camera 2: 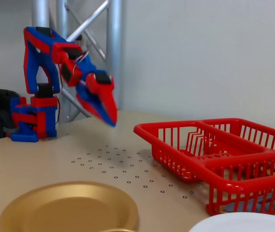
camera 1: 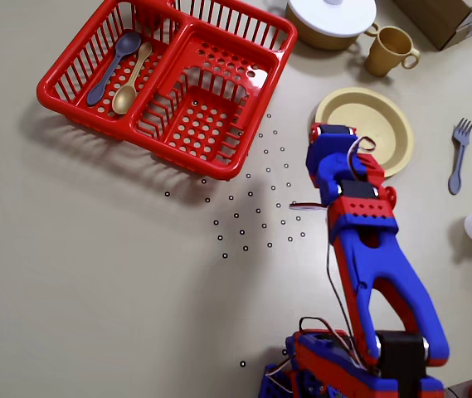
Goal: Grasp the plate, place it on the cross drawn on the table.
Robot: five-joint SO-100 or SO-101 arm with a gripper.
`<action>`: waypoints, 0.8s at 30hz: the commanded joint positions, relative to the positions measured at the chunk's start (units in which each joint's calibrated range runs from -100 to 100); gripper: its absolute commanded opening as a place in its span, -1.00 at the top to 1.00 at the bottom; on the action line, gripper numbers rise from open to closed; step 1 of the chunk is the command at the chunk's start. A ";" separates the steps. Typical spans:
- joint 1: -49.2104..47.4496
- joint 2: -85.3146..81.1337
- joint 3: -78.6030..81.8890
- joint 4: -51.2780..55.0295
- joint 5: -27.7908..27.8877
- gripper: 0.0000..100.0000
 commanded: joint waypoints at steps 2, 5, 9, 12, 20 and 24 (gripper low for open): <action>-4.14 -8.41 -4.42 0.12 -4.74 1.00; -6.72 -12.81 -4.06 1.00 -8.06 1.00; -9.16 -19.83 -0.43 5.03 -11.09 1.00; -10.17 -26.84 5.10 9.62 -10.55 1.00; -14.19 -54.31 29.67 20.32 -7.81 1.00; -15.91 -62.85 35.83 28.53 -6.64 1.00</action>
